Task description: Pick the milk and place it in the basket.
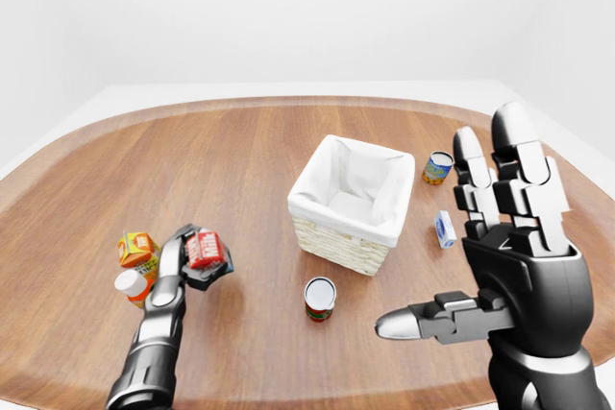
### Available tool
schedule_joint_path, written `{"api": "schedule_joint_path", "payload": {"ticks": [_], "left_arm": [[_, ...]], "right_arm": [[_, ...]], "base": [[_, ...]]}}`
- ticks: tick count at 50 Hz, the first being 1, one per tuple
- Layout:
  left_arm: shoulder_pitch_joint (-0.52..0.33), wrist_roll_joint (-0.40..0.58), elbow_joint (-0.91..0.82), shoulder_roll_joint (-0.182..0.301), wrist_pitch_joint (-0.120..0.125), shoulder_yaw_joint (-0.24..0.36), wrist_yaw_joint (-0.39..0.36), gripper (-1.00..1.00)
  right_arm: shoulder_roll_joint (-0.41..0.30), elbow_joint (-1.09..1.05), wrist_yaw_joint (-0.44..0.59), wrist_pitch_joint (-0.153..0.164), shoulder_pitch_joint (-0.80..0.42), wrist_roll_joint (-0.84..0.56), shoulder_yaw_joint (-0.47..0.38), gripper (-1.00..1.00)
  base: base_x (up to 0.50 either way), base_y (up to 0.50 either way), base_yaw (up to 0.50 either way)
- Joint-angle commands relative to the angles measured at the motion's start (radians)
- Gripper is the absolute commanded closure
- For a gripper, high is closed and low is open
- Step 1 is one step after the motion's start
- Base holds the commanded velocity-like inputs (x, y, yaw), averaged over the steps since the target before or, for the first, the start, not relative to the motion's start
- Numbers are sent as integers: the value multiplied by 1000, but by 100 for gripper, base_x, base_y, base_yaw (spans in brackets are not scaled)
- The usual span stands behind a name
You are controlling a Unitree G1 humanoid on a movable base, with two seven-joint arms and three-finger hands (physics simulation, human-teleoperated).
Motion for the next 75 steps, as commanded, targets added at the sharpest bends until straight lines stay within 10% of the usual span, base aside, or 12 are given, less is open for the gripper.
{"api": "schedule_joint_path", "payload": {"ticks": [1, 28, 66, 75], "left_arm": [[5, -26, -190, 7, 0, 27, -4, 100], [-40, 30, -498, 14, 1, 43, -33, 100], [-320, 149, -506, 28, 173, -36, -63, 100], [-396, 181, -512, 3, 175, -68, -81, 100]], "right_arm": [[0, 0, -1, 0, 2, -2, 3, -100], [-1, 0, -3, 0, 3, -8, 12, -100], [-2, 0, -4, 0, 5, -5, 13, -100], [-2, 0, -4, 0, 5, -6, 11, -100]], "base": [[0, 0, 0], [0, 0, 0], [0, 0, 0], [0, 0, 0]]}}
